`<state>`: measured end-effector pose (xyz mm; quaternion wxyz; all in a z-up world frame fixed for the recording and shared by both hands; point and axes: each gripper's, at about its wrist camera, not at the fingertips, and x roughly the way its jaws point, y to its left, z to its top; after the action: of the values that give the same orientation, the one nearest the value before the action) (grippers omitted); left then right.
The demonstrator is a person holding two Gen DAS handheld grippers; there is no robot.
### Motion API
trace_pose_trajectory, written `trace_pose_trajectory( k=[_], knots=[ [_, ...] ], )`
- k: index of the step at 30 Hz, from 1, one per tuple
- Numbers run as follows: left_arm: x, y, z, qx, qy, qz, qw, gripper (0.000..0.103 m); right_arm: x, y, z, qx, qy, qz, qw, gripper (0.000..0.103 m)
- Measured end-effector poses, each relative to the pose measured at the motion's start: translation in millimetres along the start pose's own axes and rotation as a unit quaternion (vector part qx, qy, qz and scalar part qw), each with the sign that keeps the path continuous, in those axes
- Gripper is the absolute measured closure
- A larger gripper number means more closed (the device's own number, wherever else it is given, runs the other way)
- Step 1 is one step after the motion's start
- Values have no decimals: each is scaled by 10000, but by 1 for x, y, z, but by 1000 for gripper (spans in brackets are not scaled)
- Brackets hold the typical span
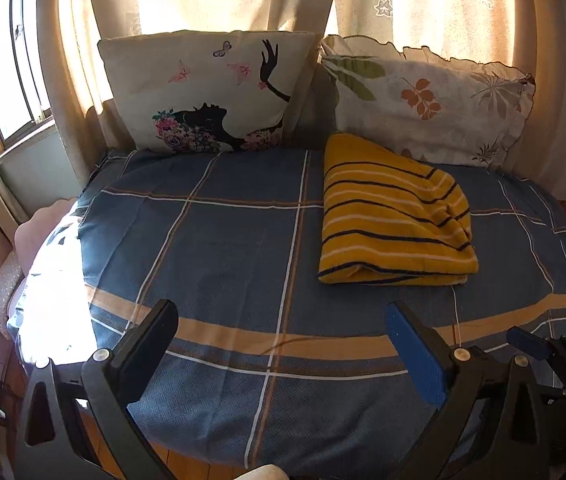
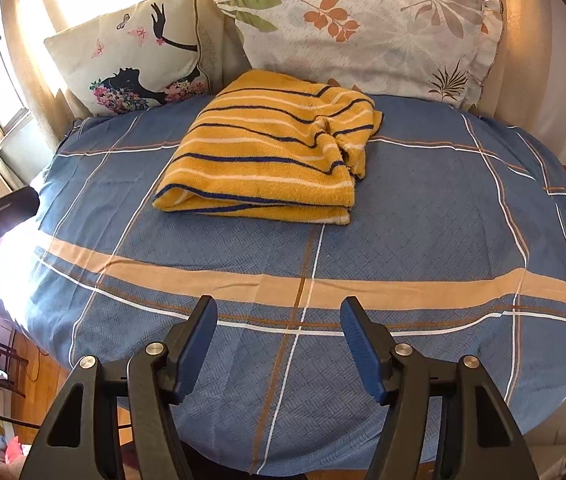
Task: Fold small clothes
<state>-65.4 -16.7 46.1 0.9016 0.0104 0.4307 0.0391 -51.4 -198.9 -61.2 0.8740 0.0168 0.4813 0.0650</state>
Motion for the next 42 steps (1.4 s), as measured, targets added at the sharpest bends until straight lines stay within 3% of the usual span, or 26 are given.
trace_pose_trajectory(
  k=[6, 15, 24, 42],
  knots=[
    [17, 2, -15, -43, 512, -196, 9985, 0, 10, 5, -4, -44, 193, -6, 9998, 35],
    [29, 2, -26, -82, 884, -312, 9956, 0, 27, 3, -12, 74, 503, -51, 9987, 34],
    [32, -4, -30, 20, 1018, -368, 9941, 0, 37, 14, -12, -164, 707, -236, 9971, 34],
    [46, -20, -29, 91, 1293, -327, 9910, 0, 36, 3, -6, -197, 551, -649, 9962, 32]
  ],
)
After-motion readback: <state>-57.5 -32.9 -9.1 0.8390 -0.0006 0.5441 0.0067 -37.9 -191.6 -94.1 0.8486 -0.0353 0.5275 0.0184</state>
